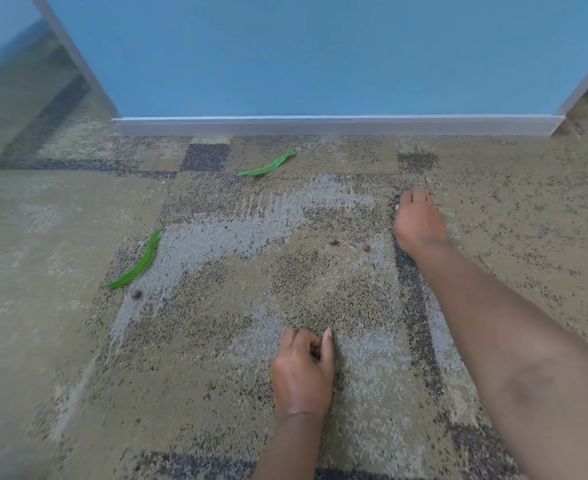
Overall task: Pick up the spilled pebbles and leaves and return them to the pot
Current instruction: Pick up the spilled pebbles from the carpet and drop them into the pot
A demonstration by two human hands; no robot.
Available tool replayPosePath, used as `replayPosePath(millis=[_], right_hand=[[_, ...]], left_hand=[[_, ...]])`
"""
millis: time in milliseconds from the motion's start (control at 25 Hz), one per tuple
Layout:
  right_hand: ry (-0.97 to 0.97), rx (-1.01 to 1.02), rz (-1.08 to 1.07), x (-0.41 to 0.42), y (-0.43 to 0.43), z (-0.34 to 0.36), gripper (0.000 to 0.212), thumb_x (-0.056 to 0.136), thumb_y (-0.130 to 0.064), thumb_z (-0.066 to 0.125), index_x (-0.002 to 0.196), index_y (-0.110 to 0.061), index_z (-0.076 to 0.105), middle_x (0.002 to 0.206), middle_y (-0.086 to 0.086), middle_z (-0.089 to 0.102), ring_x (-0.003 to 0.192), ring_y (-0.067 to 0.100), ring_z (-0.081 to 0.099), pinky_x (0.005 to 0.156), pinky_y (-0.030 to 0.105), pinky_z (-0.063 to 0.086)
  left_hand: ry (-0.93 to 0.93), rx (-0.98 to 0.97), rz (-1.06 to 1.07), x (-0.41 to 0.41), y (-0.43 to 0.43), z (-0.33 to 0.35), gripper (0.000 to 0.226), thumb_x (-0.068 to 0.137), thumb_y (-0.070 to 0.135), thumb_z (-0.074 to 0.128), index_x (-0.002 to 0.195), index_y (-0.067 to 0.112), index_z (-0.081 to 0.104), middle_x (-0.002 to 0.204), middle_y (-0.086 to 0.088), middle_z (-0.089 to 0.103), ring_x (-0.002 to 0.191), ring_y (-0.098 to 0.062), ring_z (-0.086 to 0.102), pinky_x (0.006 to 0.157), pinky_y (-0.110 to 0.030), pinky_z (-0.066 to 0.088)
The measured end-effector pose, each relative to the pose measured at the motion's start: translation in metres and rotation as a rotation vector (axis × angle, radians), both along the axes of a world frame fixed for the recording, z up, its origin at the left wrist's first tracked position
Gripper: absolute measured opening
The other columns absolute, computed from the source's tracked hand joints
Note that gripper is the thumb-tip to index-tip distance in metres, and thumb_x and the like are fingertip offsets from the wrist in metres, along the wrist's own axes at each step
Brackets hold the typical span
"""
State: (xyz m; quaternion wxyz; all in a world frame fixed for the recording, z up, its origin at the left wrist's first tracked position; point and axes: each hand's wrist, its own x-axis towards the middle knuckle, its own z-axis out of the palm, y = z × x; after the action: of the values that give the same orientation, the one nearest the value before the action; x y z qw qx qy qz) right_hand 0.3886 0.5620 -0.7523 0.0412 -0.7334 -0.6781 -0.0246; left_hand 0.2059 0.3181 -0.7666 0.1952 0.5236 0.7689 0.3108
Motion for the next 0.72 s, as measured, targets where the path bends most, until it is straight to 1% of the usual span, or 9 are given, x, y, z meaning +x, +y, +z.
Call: replayPosePath(millis=[80, 160, 240, 320, 400, 480, 600, 640, 720], right_hand=[[-0.022, 0.007, 0.073, 0.0, -0.01, 0.0, 0.023, 0.094, -0.004, 0.043, 0.114, 0.004, 0.054, 0.11, 0.022, 0.056, 0.081, 0.027, 0.055, 0.058, 0.034, 0.048], [-0.043, 0.002, 0.123, 0.004, -0.017, 0.001, 0.036, 0.102, -0.019, 0.034, 0.101, 0.005, 0.06, 0.103, 0.024, 0.06, 0.063, 0.024, 0.055, 0.045, 0.028, 0.041], [-0.006, -0.008, 0.174, 0.002, -0.025, 0.004, 0.048, 0.104, -0.03, 0.029, 0.089, 0.001, 0.062, 0.092, 0.019, 0.064, 0.054, 0.02, 0.053, 0.037, 0.021, 0.033], [0.193, -0.027, 0.187, -0.011, -0.032, 0.006, 0.045, 0.102, -0.035, 0.031, 0.083, -0.004, 0.058, 0.077, 0.01, 0.062, 0.05, 0.013, 0.049, 0.037, 0.017, 0.031], [0.275, -0.021, 0.197, -0.033, -0.04, 0.005, 0.034, 0.1, -0.031, 0.035, 0.093, -0.006, 0.057, 0.073, 0.006, 0.058, 0.049, 0.012, 0.049, 0.037, 0.018, 0.033], [0.222, 0.004, 0.244, -0.061, -0.046, 0.003, 0.032, 0.102, -0.03, 0.034, 0.104, -0.006, 0.054, 0.076, 0.004, 0.056, 0.053, 0.014, 0.05, 0.037, 0.021, 0.035], [0.08, -0.009, 0.326, -0.095, -0.053, -0.003, 0.043, 0.099, -0.048, 0.03, 0.107, -0.01, 0.048, 0.09, 0.008, 0.054, 0.069, 0.021, 0.056, 0.048, 0.028, 0.05], [-0.002, 0.004, 0.354, -0.101, -0.054, -0.006, 0.038, 0.099, -0.045, 0.033, 0.106, -0.011, 0.047, 0.091, 0.009, 0.052, 0.069, 0.021, 0.055, 0.05, 0.03, 0.051], [-0.105, -0.001, 0.398, -0.105, -0.056, -0.009, 0.02, 0.098, -0.022, 0.04, 0.106, -0.007, 0.051, 0.085, 0.009, 0.054, 0.062, 0.018, 0.052, 0.047, 0.028, 0.05]], left_hand=[[0.0, -0.011, 0.002, 0.001, 0.0, 0.001, 0.026, 0.088, 0.036, 0.066, 0.067, 0.021, 0.059, 0.072, 0.009, 0.052, 0.054, 0.005, 0.041, 0.05, -0.004, 0.032], [0.005, -0.003, 0.013, 0.001, 0.0, 0.003, 0.027, 0.087, 0.036, 0.067, 0.066, 0.021, 0.058, 0.07, 0.011, 0.05, 0.053, 0.006, 0.039, 0.047, -0.005, 0.029], [0.021, 0.007, 0.025, 0.002, 0.0, 0.005, 0.028, 0.087, 0.037, 0.068, 0.065, 0.024, 0.056, 0.068, 0.014, 0.047, 0.051, 0.008, 0.037, 0.043, -0.006, 0.028], [0.026, 0.0, 0.023, 0.001, 0.001, 0.006, 0.029, 0.087, 0.037, 0.067, 0.064, 0.026, 0.053, 0.069, 0.014, 0.046, 0.051, 0.008, 0.037, 0.042, -0.007, 0.03], [0.021, -0.027, 0.014, 0.001, 0.001, 0.005, 0.03, 0.088, 0.039, 0.065, 0.064, 0.027, 0.05, 0.069, 0.013, 0.048, 0.053, 0.007, 0.038, 0.044, -0.006, 0.032], [0.015, -0.034, 0.024, 0.001, 0.001, 0.004, 0.031, 0.089, 0.039, 0.064, 0.064, 0.028, 0.049, 0.07, 0.012, 0.048, 0.053, 0.006, 0.039, 0.047, -0.006, 0.035], [0.007, -0.017, 0.026, 0.001, 0.001, 0.002, 0.032, 0.088, 0.039, 0.065, 0.063, 0.026, 0.049, 0.071, 0.012, 0.049, 0.053, 0.006, 0.039, 0.048, -0.006, 0.036], [0.008, -0.008, 0.027, 0.0, 0.002, 0.001, 0.032, 0.088, 0.039, 0.066, 0.063, 0.025, 0.05, 0.071, 0.011, 0.049, 0.053, 0.006, 0.039, 0.046, -0.007, 0.034], [0.021, 0.016, 0.026, -0.001, 0.002, -0.001, 0.033, 0.087, 0.039, 0.066, 0.062, 0.024, 0.05, 0.071, 0.01, 0.05, 0.053, 0.006, 0.038, 0.045, -0.007, 0.03]])
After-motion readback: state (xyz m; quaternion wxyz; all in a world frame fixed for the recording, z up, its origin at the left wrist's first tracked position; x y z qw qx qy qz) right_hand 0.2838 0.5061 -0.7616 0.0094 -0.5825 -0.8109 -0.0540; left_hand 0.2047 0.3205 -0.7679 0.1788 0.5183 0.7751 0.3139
